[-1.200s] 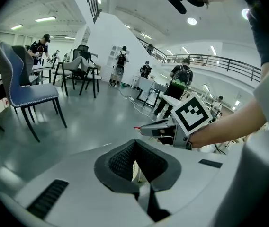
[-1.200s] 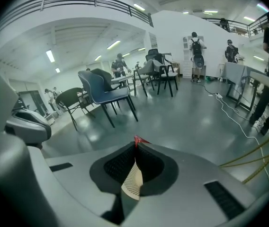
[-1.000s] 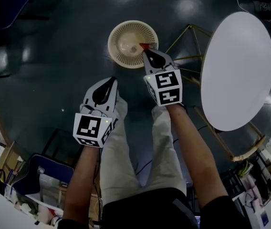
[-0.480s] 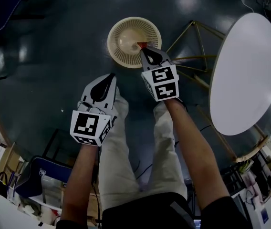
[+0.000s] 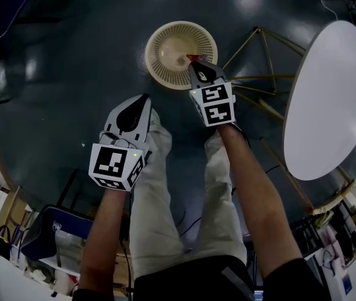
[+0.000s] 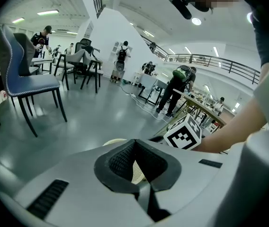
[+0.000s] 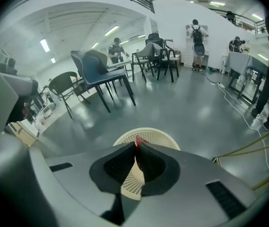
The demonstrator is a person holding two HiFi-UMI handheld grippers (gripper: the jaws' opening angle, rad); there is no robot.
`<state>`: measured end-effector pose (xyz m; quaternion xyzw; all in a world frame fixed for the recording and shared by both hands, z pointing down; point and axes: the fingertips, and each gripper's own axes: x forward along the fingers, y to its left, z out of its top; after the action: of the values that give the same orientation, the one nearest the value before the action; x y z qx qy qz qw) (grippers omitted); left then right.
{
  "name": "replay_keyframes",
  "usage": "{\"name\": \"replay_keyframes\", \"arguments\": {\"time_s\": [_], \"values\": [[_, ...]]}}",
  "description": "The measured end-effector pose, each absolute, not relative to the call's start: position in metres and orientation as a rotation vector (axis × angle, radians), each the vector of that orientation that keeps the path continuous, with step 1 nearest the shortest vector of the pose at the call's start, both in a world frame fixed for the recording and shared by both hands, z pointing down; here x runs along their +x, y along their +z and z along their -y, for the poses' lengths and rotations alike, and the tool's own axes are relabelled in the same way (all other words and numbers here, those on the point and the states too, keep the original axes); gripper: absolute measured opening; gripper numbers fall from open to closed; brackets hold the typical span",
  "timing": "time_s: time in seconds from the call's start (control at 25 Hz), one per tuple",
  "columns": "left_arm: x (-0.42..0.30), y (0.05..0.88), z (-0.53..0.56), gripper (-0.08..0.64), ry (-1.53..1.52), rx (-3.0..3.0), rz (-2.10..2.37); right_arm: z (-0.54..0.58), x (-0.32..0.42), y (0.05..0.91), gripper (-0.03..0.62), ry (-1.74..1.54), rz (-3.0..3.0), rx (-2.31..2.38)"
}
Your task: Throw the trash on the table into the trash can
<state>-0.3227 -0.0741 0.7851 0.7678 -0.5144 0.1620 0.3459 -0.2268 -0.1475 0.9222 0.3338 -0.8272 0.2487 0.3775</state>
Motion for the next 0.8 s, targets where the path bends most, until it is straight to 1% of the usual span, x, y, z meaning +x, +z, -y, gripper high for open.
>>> {"name": "replay_keyframes", "arguments": {"time_s": [0.24, 0.28, 0.32, 0.36, 0.8], "values": [[-0.321, 0.796, 0.068, 0.011, 0.416, 1.983, 1.314, 0.141, -0.227, 0.931, 0.037, 0.668, 2.111, 0.858], [-0.321, 0.796, 0.067, 0.009, 0.409, 1.981, 1.31, 0.141, -0.227, 0.931, 0.055, 0.669, 2.109, 0.856], [-0.32, 0.795, 0.067, 0.009, 0.403, 1.981, 1.308, 0.14, -0.228, 0.931, 0.087, 0.67, 2.107, 0.854], [-0.319, 0.793, 0.066, 0.011, 0.4, 1.982, 1.306, 0.139, -0.227, 0.929, 0.091, 0.671, 2.106, 0.852], [-0.324, 0.784, 0.069, 0.009, 0.396, 1.994, 1.326, 0.142, -0.229, 0.909, 0.089, 0.649, 2.133, 0.871]]}}
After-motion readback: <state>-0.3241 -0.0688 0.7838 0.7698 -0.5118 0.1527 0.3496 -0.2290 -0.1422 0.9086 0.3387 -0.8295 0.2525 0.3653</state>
